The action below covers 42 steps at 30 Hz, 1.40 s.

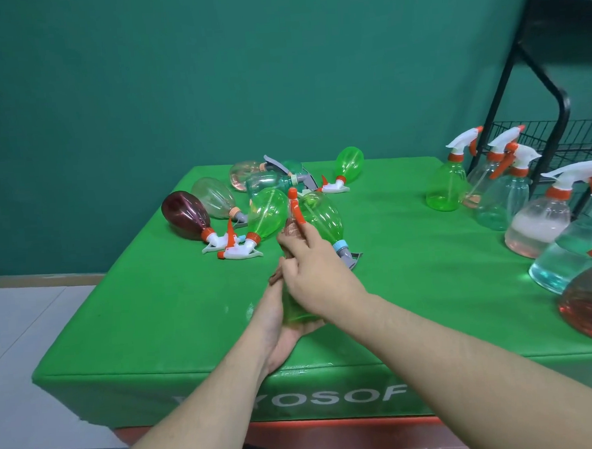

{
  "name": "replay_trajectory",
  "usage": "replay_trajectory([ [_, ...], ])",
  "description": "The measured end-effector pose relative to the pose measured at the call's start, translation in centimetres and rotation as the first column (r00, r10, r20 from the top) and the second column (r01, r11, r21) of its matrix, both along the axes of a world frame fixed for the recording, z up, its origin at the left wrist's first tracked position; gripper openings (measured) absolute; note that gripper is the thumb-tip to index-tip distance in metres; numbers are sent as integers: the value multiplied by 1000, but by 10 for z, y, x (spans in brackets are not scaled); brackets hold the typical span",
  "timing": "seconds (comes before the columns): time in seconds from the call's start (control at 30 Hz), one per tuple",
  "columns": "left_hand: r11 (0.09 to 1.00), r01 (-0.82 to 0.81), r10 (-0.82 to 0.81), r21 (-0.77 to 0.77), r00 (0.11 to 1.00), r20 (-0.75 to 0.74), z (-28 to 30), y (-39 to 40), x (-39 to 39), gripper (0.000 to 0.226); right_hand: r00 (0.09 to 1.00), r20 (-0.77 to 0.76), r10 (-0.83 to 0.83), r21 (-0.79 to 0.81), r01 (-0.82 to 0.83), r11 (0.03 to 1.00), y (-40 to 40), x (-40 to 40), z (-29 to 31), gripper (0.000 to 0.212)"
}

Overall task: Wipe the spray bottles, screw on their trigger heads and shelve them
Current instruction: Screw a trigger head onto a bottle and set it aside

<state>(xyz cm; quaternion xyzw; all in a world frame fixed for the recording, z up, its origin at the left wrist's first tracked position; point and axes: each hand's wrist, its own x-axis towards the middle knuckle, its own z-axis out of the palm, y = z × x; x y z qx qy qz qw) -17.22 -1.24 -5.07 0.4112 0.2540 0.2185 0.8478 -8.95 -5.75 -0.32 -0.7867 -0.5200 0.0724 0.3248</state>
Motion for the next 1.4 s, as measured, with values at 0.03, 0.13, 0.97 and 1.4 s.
replay_trajectory([
  [0.03, 1000, 4, -4, 2, 1000, 1, 0, 0, 0, 37, 1000, -5, 7, 13, -7, 1000, -1, 0, -1, 48],
  [0.13, 999, 35, -35, 17, 999, 5, 4, -2, 0, 38, 992, -126, -2, 85, 13, 996, -3, 3, 1, 55],
  [0.97, 995, -6, 3, -95, 999, -39, -7, 1, 2, 75, 890, 422, 173, 193, -274, 942, -70, -2, -70, 58],
  [1.4, 993, -43, 48, -114, 998, 42, -9, 3, 4, 72, 903, 429, 2, 257, -124, 958, -49, -6, -65, 42],
])
